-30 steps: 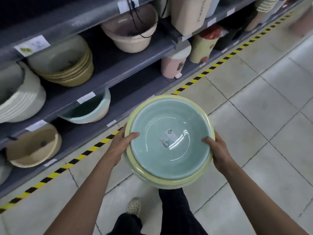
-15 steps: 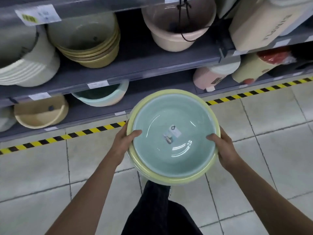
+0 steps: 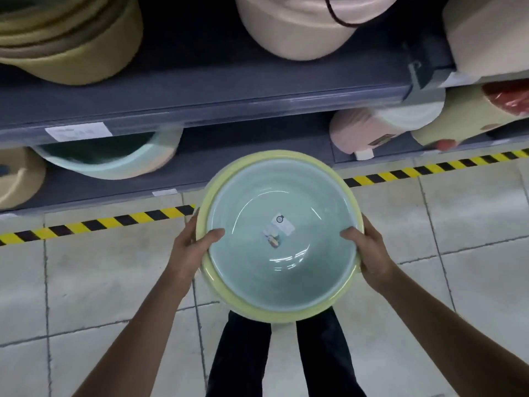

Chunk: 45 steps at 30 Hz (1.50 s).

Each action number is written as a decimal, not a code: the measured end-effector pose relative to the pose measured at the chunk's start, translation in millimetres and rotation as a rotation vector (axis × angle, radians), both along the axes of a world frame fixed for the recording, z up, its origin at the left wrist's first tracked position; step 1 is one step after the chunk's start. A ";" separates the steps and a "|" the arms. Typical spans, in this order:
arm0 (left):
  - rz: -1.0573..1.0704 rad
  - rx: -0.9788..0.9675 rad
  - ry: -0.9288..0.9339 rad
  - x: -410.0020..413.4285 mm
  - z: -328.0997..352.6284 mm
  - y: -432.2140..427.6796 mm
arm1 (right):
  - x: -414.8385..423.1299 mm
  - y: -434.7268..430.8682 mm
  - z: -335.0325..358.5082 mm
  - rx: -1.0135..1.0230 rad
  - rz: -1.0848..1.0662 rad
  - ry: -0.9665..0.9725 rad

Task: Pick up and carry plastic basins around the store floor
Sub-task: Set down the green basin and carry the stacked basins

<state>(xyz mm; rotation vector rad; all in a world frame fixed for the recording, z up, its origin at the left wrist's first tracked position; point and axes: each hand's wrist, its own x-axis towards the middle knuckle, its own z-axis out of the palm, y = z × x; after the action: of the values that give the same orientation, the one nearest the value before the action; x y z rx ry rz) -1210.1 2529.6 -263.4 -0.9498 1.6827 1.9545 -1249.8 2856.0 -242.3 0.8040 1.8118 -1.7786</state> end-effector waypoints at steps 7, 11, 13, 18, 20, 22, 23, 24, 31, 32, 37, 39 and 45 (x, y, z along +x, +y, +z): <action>0.124 -0.009 -0.017 -54.2 -104.1 15.3 | -72.3 10.4 -121.3 0.000 0.036 -0.028; 0.170 -0.034 -0.044 -85.4 -155.5 18.9 | -115.2 12.5 -172.5 0.008 0.061 -0.016; 0.170 -0.054 -0.045 -104.8 -174.1 19.0 | -138.8 13.4 -195.1 -0.007 0.069 0.001; 0.212 -0.095 -0.047 -150.8 -204.4 13.7 | -188.9 7.5 -240.1 -0.015 0.096 0.015; 0.195 -0.121 -0.048 -166.6 -212.6 10.7 | -206.1 3.9 -252.2 -0.024 0.134 0.031; 0.200 -0.140 -0.047 -182.7 -221.2 8.0 | -223.1 1.9 -262.6 -0.026 0.156 0.045; 0.210 -0.145 -0.043 -190.6 -226.0 6.9 | -231.0 1.1 -268.3 -0.024 0.157 0.042; 0.216 -0.148 -0.035 -198.9 -229.5 7.0 | -239.1 0.8 -274.0 -0.030 0.160 0.039; 0.230 -0.154 -0.080 -244.7 -258.9 9.0 | -298.0 -2.9 -306.9 -0.001 0.118 0.029; 0.247 -0.160 -0.083 -248.8 -262.8 9.3 | -303.9 -5.5 -308.9 -0.003 0.109 0.024; 0.315 -0.140 -0.068 -273.3 -277.5 4.9 | -330.9 -20.0 -314.8 0.015 0.006 0.060; 0.338 -0.152 -0.057 -288.1 -282.9 1.6 | -347.8 -24.7 -317.5 0.029 -0.044 0.088; 0.299 -0.156 -0.008 -332.5 -306.4 -10.8 | -398.9 -26.5 -333.4 0.020 0.033 0.061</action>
<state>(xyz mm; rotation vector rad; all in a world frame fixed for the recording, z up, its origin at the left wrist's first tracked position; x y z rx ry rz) -1542.6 2518.8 -569.8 -1.3326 1.7957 2.0172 -1648.7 2829.5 -575.7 0.7305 1.8740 -1.7853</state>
